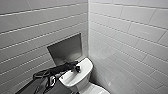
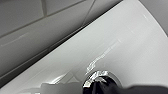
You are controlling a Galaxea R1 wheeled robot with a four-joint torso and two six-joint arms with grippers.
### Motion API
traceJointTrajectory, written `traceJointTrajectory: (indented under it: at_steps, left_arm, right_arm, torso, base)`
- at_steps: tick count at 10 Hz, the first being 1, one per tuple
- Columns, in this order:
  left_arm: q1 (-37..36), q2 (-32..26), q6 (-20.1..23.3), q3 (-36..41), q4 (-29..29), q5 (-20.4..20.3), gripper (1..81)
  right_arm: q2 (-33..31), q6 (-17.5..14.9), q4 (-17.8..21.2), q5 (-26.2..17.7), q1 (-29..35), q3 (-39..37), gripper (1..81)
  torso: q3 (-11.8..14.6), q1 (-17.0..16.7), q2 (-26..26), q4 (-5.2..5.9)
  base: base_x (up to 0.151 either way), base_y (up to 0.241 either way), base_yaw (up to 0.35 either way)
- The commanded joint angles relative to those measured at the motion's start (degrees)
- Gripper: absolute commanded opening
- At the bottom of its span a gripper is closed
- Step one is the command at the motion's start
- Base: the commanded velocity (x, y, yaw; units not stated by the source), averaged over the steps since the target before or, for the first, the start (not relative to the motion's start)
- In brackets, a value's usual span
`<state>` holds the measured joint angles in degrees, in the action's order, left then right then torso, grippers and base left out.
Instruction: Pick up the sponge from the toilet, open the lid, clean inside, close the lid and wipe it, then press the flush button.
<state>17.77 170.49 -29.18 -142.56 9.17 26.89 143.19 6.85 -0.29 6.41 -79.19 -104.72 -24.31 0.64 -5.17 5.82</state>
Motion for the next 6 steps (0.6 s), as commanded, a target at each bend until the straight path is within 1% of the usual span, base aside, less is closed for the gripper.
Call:
traceJointTrajectory:
  at_steps: [1,5,6]
  left_arm:
    - [-7.62,0.12,0.36,0.61,0.76,2.38,1.0]
    - [-8.58,-0.84,0.36,1.40,0.15,2.38,1.0]
    - [-9.38,-2.34,0.27,3.95,-0.55,2.55,1.0]
  right_arm:
    - [-0.16,-0.08,-0.32,-3.42,1.44,-0.13,1.0]
    - [-0.60,-0.08,-0.23,-3.42,1.35,-0.13,1.0]
    - [-0.86,0.00,-0.32,-3.42,1.18,0.14,1.0]
  torso:
    - [0.00,0.00,0.00,0.00]
    - [0.00,0.00,0.00,0.00]
    - [0.00,0.00,0.00,0.00]
  base:
    - [0.000,0.000,0.000]
    - [0.000,0.000,0.000]
    - [0.000,0.000,0.000]
